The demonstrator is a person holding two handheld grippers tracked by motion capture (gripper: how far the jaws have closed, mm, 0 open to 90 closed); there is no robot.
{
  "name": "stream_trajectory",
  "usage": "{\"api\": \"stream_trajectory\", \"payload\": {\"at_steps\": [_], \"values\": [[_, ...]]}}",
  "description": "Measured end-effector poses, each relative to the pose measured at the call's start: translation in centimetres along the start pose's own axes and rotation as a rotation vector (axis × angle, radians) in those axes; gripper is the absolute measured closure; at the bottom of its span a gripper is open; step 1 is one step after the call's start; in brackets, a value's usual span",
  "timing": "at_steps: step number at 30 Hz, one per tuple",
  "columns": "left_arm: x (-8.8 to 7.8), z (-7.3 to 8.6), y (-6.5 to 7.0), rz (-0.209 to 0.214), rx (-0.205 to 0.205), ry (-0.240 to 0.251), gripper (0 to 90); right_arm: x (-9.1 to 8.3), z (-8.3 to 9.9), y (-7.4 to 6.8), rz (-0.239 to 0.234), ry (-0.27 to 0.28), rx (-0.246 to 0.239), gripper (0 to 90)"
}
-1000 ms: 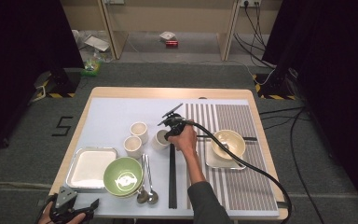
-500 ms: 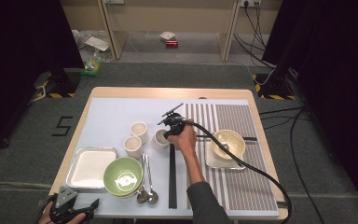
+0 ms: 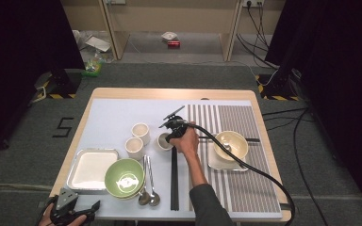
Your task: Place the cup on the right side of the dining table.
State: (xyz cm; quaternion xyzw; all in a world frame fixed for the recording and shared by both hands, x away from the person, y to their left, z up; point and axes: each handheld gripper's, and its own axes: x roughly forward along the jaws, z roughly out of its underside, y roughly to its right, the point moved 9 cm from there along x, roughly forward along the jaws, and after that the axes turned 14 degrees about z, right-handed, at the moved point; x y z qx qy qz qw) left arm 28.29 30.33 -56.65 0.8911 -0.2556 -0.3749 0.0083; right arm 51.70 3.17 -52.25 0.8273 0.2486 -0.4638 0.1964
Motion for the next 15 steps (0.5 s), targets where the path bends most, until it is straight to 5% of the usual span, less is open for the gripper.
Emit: {"api": "stream_trajectory", "payload": {"at_steps": [6, 15], "values": [[0.0, 0.0, 0.0, 0.000, 0.000, -0.001, 11.8, -0.5, -0.3, 0.6, 0.021, 0.011, 0.028, 82.4], [0.0, 0.0, 0.0, 0.000, 0.000, 0.000, 11.8, -2.3, -1.1, 3.9, 0.099, 0.023, 0.068, 82.4]]}}
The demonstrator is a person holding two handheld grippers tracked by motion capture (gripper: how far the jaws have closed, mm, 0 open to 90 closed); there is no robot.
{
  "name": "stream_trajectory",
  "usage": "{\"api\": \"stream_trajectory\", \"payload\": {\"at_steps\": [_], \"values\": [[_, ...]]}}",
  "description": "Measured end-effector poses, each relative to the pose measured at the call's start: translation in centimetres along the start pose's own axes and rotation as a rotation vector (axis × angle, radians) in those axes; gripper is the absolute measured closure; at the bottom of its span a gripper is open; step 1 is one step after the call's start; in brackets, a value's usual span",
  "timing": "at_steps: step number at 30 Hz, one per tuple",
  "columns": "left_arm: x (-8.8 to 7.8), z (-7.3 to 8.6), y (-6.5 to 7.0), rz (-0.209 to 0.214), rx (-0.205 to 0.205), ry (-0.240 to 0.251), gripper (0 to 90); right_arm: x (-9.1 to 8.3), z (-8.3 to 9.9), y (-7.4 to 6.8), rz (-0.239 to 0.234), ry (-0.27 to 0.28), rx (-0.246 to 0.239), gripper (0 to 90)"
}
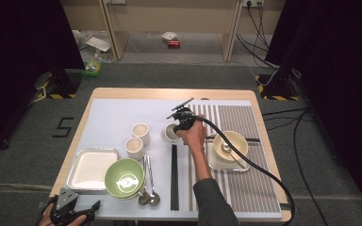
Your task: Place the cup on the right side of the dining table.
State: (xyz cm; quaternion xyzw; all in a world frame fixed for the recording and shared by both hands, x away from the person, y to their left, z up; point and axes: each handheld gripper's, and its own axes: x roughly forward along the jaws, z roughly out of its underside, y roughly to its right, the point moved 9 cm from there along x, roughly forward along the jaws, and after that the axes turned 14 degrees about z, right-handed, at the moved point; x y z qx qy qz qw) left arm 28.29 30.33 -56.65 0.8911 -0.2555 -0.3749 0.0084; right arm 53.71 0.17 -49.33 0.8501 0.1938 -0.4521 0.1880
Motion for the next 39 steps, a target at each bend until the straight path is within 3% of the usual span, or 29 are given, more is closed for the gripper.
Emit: {"api": "stream_trajectory", "payload": {"at_steps": [9, 18, 39], "values": [[0.0, 0.0, 0.0, 0.000, -0.001, -0.001, 11.8, -0.6, -0.1, 3.6, 0.078, -0.012, 0.055, 82.5], [0.0, 0.0, 0.0, -0.001, 0.001, 0.001, 11.8, -0.2, 0.4, 6.1, 0.159, -0.043, 0.086, 82.5], [0.0, 0.0, 0.0, -0.002, 0.003, -0.004, 11.8, 1.5, 2.1, 8.7, 0.223, -0.093, 0.133, 82.4]]}}
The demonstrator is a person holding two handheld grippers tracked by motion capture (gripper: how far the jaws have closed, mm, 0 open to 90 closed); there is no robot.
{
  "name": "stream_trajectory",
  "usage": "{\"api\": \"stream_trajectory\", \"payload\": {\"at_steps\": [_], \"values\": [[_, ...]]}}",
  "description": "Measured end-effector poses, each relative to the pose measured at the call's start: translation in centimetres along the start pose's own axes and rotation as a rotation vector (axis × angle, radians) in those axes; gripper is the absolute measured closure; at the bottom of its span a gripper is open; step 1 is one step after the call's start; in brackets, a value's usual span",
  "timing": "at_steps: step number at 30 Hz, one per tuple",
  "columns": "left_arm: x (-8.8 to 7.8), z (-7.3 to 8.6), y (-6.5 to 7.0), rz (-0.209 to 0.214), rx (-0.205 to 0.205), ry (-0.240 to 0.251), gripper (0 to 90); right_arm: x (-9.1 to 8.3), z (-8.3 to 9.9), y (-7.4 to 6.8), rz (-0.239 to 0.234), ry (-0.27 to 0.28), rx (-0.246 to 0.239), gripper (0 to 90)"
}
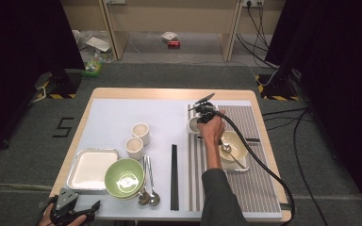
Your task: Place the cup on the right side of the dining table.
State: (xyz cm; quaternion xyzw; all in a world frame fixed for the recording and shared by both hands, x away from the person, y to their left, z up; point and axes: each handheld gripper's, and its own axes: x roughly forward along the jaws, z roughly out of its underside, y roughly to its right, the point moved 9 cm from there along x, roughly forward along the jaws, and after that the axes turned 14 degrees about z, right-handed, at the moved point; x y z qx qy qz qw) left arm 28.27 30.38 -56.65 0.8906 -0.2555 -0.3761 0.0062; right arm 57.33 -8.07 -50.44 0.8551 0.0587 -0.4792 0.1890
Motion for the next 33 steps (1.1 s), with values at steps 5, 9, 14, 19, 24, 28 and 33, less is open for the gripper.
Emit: {"api": "stream_trajectory", "payload": {"at_steps": [5, 9, 14, 19, 24, 28, 33], "values": [[0.0, 0.0, 0.0, 0.002, -0.003, 0.004, 11.8, 0.5, 0.3, 0.0, 0.002, -0.004, 0.014, 82.3], [0.0, 0.0, 0.0, 0.000, 0.000, 0.001, 11.8, 0.5, 0.4, 0.0, -0.006, 0.003, 0.029, 81.8], [0.0, 0.0, 0.0, 0.000, -0.002, 0.004, 11.8, 0.2, 0.2, -0.1, -0.011, 0.021, 0.043, 80.2], [0.0, 0.0, 0.0, -0.001, -0.001, 0.000, 11.8, -0.2, 0.1, 0.0, -0.021, 0.032, 0.068, 75.6], [0.0, 0.0, 0.0, 0.000, -0.003, 0.002, 11.8, -0.6, -0.1, 0.4, -0.031, 0.053, 0.093, 72.1], [0.0, 0.0, 0.0, -0.001, -0.001, 0.001, 11.8, -1.2, -0.6, 0.6, -0.053, 0.082, 0.118, 68.9], [0.0, 0.0, 0.0, -0.001, -0.001, 0.001, 11.8, -2.1, -0.4, 1.4, -0.061, 0.088, 0.118, 59.8]]}}
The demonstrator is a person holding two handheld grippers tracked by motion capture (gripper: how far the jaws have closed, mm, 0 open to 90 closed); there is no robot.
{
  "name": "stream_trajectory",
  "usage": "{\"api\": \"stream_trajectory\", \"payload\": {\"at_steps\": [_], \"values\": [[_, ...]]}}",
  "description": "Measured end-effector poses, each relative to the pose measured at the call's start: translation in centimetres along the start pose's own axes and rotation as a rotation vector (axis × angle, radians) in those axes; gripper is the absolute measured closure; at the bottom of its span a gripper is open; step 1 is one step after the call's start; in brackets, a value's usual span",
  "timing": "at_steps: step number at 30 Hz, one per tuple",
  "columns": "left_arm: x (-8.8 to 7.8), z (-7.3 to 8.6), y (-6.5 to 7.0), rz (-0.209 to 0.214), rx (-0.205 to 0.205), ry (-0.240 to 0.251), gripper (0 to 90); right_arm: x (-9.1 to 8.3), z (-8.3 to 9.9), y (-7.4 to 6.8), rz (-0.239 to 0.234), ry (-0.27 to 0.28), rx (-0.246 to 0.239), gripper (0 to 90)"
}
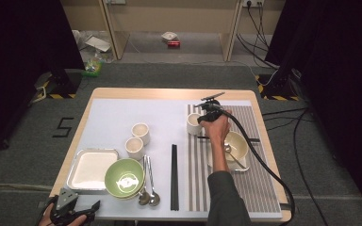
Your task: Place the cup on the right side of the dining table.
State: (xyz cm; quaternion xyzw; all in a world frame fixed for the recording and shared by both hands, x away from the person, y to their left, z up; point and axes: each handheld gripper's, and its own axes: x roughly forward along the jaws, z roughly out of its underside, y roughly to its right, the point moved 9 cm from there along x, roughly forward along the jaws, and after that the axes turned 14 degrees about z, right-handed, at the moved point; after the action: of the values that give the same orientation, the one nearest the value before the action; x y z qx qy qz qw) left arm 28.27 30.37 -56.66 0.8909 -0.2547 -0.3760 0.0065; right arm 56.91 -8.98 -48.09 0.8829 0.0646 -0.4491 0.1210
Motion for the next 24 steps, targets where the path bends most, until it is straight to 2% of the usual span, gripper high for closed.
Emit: {"api": "stream_trajectory", "payload": {"at_steps": [8, 19, 24], "values": [[0.0, 0.0, 0.0, 0.001, -0.003, 0.002, 11.8, -1.5, 0.3, 2.6, -0.006, 0.015, 0.040, 51.5], [0.0, 0.0, 0.0, 0.000, -0.002, 0.002, 11.8, -3.4, 1.4, 5.6, -0.010, 0.018, 0.079, 45.9], [0.0, 0.0, 0.0, -0.001, -0.001, 0.000, 11.8, -3.9, 2.1, 6.7, -0.017, 0.023, 0.073, 44.8]]}}
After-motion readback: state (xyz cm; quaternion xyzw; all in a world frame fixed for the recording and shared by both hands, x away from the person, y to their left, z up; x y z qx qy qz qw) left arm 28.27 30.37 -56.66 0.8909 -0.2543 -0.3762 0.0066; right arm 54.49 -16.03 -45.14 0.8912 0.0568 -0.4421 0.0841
